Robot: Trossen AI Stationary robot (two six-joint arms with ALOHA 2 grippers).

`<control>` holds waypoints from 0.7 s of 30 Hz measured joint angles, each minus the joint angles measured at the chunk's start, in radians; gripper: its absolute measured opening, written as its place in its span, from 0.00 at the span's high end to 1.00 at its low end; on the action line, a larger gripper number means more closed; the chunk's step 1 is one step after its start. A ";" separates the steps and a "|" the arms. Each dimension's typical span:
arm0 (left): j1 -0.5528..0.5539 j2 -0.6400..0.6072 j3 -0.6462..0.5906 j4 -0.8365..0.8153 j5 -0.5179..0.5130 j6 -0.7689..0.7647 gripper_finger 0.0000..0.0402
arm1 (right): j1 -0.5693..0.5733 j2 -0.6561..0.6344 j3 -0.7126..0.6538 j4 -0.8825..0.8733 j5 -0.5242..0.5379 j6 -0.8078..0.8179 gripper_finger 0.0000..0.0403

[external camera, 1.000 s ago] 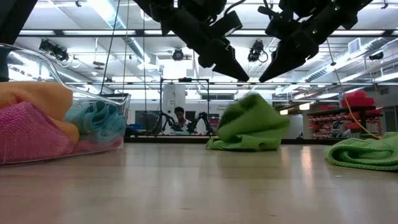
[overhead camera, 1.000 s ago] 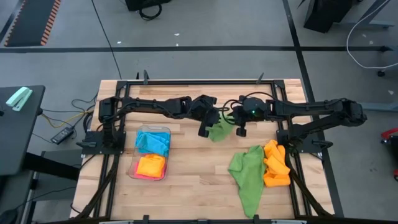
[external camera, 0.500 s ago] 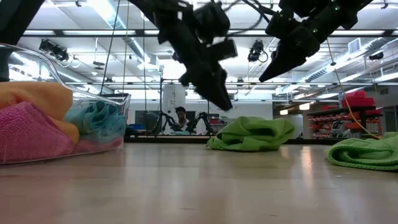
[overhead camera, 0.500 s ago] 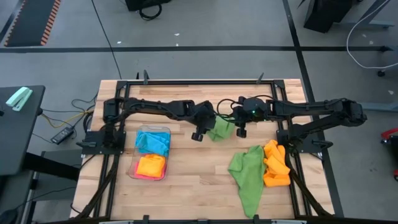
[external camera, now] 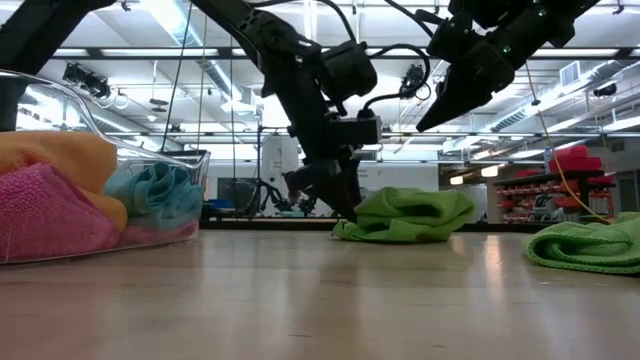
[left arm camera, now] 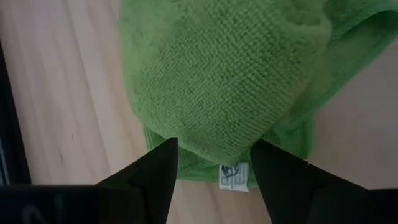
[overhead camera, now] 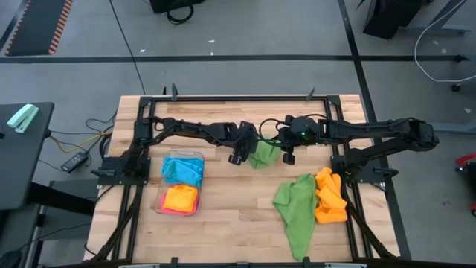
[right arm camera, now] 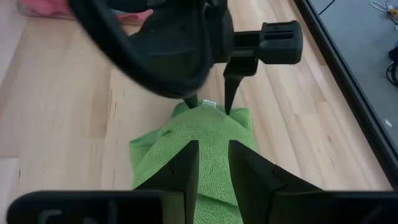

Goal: Fold microfiber towels
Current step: Fold the left green microfiber cloth

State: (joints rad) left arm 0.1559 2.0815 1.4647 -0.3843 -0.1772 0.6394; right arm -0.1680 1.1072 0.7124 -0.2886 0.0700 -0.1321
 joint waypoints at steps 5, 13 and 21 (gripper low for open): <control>-0.002 0.000 0.000 -0.001 0.001 0.001 0.53 | 0.000 0.000 0.000 0.010 0.000 -0.006 0.76; 0.005 0.000 0.000 0.022 0.001 0.062 0.69 | 0.000 0.000 0.000 0.030 0.000 -0.006 0.76; -0.020 -0.006 0.027 0.041 -0.103 0.162 0.97 | 0.006 0.000 0.000 0.042 0.000 -0.021 0.76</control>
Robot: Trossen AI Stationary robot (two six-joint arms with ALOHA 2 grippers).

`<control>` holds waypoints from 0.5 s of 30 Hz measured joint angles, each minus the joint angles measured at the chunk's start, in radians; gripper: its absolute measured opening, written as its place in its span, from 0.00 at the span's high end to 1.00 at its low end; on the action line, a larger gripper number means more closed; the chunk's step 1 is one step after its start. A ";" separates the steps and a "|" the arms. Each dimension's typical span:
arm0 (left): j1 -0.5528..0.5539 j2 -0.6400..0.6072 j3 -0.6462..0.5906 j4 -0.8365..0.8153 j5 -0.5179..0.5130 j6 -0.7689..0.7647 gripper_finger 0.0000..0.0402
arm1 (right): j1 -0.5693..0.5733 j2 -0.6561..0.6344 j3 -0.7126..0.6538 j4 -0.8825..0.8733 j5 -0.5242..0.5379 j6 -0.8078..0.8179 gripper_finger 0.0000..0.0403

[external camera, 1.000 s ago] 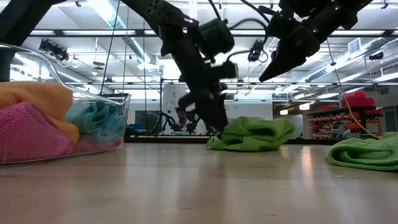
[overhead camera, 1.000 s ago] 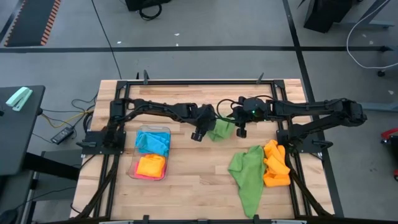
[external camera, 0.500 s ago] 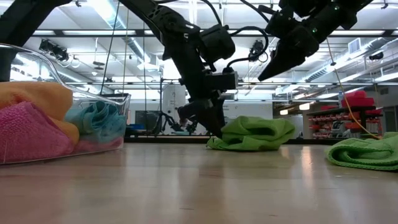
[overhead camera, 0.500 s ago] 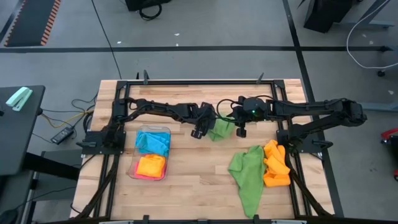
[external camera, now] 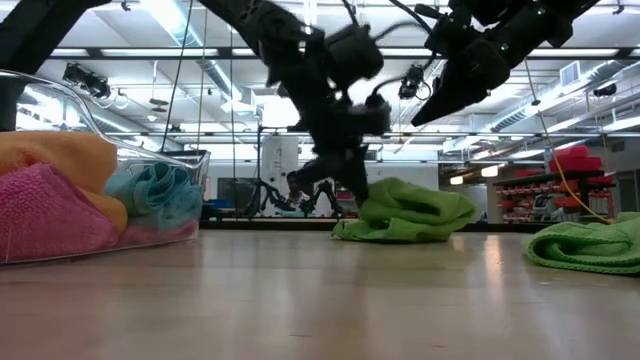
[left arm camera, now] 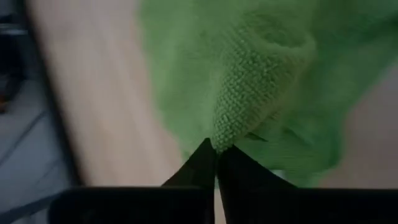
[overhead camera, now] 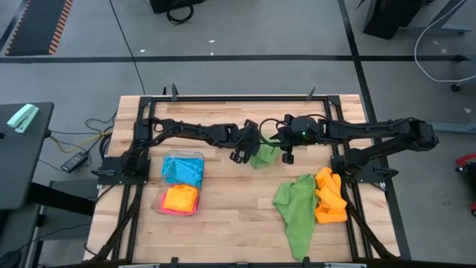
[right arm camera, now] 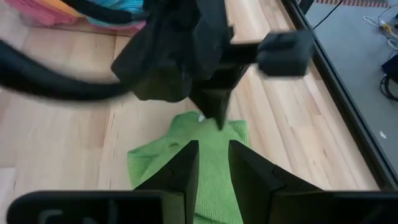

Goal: Fold microfiber towels
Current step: Fold the left green microfiber cloth

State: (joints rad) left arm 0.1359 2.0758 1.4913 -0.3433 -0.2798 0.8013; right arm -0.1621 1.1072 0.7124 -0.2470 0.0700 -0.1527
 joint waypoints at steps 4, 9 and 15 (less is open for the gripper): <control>-0.017 -0.026 0.042 0.002 -0.088 -0.073 0.94 | 0.023 0.000 0.000 0.003 0.000 -0.034 0.76; -0.029 -0.072 0.049 -0.014 -0.095 -0.118 0.94 | 0.039 0.000 0.000 0.000 0.035 -0.041 0.76; -0.032 -0.127 0.048 -0.007 -0.136 -0.186 0.96 | 0.043 0.000 0.008 -0.009 0.039 -0.060 0.76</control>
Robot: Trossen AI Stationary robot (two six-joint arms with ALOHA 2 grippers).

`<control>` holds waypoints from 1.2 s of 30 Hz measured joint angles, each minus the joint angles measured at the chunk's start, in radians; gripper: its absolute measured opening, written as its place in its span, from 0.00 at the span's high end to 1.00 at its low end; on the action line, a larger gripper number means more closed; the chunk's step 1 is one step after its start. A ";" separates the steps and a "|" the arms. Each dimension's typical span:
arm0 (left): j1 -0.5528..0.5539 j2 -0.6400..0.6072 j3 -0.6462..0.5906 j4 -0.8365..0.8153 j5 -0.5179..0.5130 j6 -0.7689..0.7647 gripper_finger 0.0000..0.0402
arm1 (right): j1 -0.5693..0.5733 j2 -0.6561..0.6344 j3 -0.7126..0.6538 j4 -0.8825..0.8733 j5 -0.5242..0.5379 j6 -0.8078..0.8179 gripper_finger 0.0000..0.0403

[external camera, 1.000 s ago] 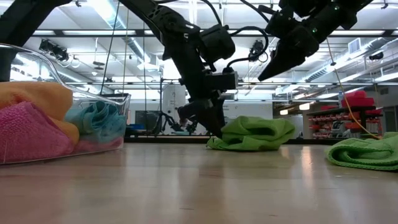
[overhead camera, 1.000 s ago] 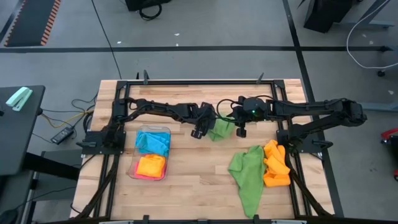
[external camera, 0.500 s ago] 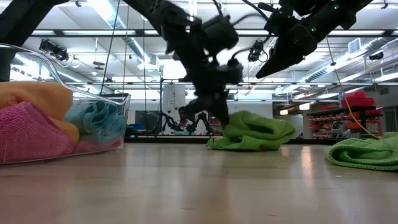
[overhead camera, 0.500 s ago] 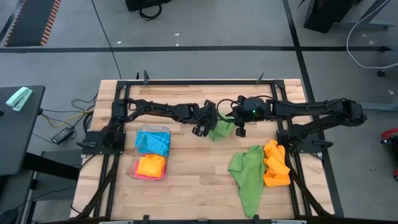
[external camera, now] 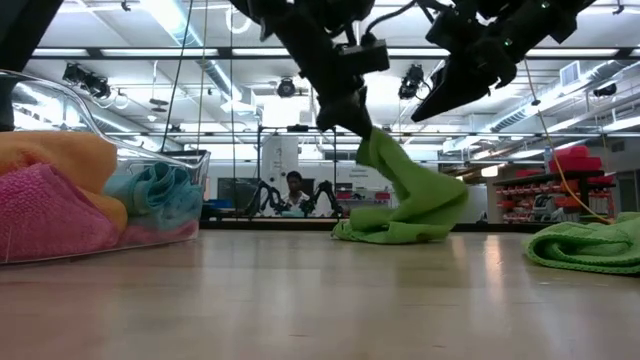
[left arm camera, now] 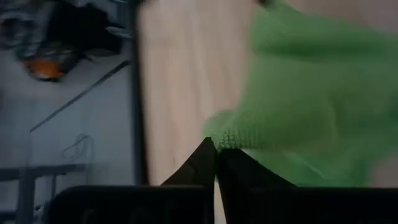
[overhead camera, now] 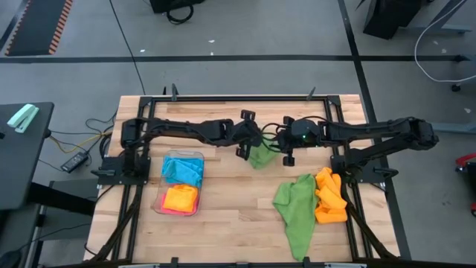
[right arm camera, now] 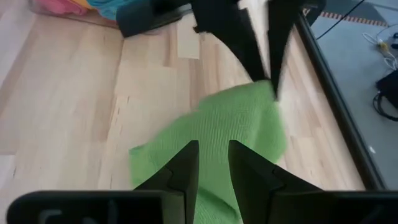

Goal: Fold microfiber towels
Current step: Fold the left green microfiber cloth

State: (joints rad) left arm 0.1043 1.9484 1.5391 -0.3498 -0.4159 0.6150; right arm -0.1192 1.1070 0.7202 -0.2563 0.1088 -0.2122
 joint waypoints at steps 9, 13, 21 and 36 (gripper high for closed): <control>0.000 -0.014 -0.002 0.042 -0.097 -0.005 0.98 | 0.005 -0.001 0.054 -0.066 0.095 0.014 0.76; -0.014 -0.014 -0.002 0.064 -0.097 -0.003 0.95 | 0.006 -0.001 0.054 -0.071 0.101 0.015 0.76; -0.056 -0.014 -0.002 0.142 -0.012 0.045 0.98 | 0.003 -0.001 0.054 -0.067 0.104 0.029 0.76; -0.087 -0.013 -0.002 0.204 -0.001 0.075 0.96 | 0.004 -0.001 0.054 -0.067 0.112 0.048 0.60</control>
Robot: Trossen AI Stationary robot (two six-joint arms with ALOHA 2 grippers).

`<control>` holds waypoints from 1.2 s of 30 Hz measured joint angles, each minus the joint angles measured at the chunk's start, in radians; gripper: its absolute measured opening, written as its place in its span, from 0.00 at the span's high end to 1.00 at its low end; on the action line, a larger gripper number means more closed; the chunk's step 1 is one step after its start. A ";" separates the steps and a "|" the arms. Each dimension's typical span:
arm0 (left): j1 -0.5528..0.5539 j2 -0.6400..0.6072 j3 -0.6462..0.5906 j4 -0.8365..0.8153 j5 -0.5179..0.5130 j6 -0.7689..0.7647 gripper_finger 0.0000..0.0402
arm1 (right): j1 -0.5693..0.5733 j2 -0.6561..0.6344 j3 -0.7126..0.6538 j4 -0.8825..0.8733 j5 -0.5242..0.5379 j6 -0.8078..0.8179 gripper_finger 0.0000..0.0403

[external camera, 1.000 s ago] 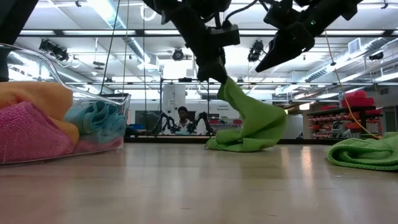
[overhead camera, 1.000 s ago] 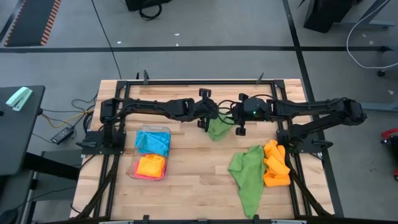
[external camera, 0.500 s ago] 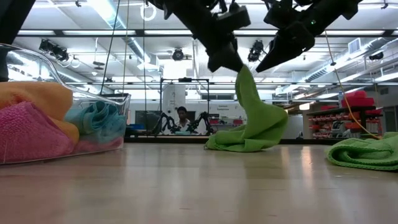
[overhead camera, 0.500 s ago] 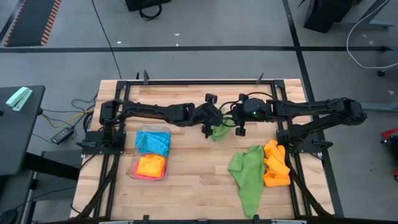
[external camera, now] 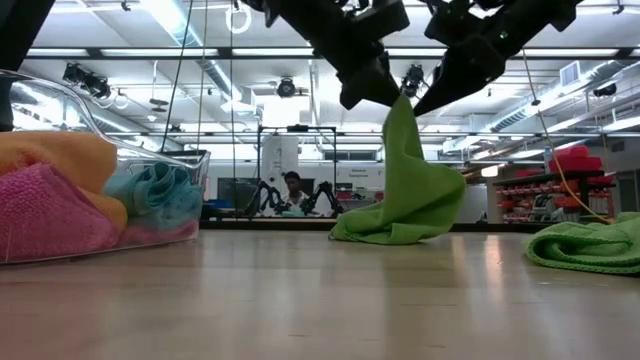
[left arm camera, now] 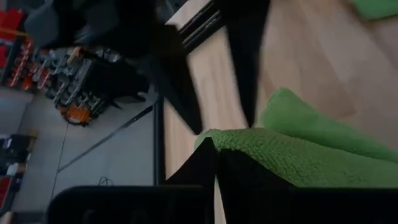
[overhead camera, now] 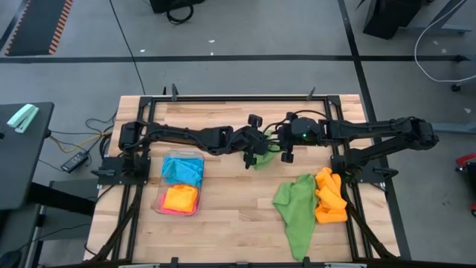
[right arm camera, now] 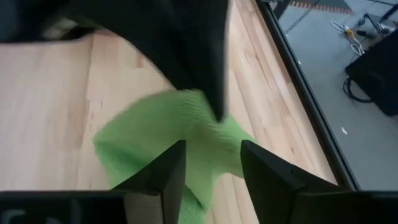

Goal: Fold microfiber towels
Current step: Fold the left green microfiber cloth

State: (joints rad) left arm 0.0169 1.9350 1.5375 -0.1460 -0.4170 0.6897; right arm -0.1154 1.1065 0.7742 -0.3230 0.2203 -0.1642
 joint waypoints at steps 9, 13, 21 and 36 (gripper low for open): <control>-0.013 0.000 0.000 -0.072 0.124 0.080 0.96 | 0.000 0.000 0.000 -0.112 -0.065 0.063 0.51; -0.015 0.000 0.000 -0.066 0.127 0.082 0.98 | 0.000 0.000 -0.004 -0.115 -0.171 0.064 0.52; -0.033 0.001 0.000 -0.047 0.128 0.102 0.96 | -0.048 -0.001 -0.044 -0.115 -0.173 0.051 0.54; -0.059 0.001 0.000 -0.031 0.127 0.136 0.98 | -0.102 0.000 -0.121 0.020 -0.425 -0.038 0.54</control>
State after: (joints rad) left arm -0.0425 1.9358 1.5375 -0.1772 -0.2901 0.8253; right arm -0.2173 1.1061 0.6529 -0.3033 -0.2049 -0.2019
